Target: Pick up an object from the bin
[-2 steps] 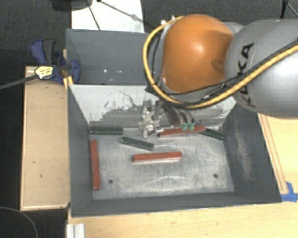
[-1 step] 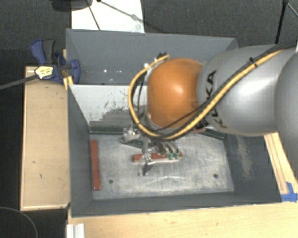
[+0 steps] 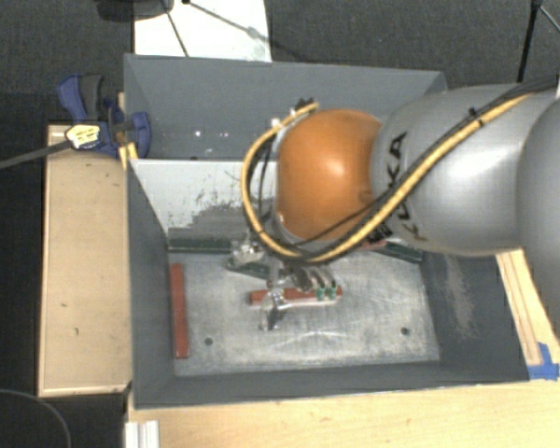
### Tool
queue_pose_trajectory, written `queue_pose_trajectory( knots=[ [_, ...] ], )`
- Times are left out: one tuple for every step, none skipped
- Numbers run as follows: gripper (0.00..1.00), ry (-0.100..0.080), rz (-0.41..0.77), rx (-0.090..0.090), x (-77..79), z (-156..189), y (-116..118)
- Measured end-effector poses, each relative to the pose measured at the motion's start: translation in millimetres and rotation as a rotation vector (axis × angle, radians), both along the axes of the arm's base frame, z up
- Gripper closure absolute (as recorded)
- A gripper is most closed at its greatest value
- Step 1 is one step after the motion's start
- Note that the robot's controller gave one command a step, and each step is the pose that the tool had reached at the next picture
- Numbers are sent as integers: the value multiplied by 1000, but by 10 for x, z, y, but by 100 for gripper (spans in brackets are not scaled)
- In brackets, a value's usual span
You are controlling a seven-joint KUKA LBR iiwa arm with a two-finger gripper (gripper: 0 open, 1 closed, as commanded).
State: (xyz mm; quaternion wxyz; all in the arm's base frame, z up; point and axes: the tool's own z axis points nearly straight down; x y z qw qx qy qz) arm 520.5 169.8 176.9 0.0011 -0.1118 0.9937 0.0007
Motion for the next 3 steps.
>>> queue_pose_trajectory(
  knots=[
    [0,-6,22,2,104,-444,-295],
    [100,-6,-13,3,89,-1024,-601],
    [100,-6,-15,3,89,-1025,-601]
  ],
)
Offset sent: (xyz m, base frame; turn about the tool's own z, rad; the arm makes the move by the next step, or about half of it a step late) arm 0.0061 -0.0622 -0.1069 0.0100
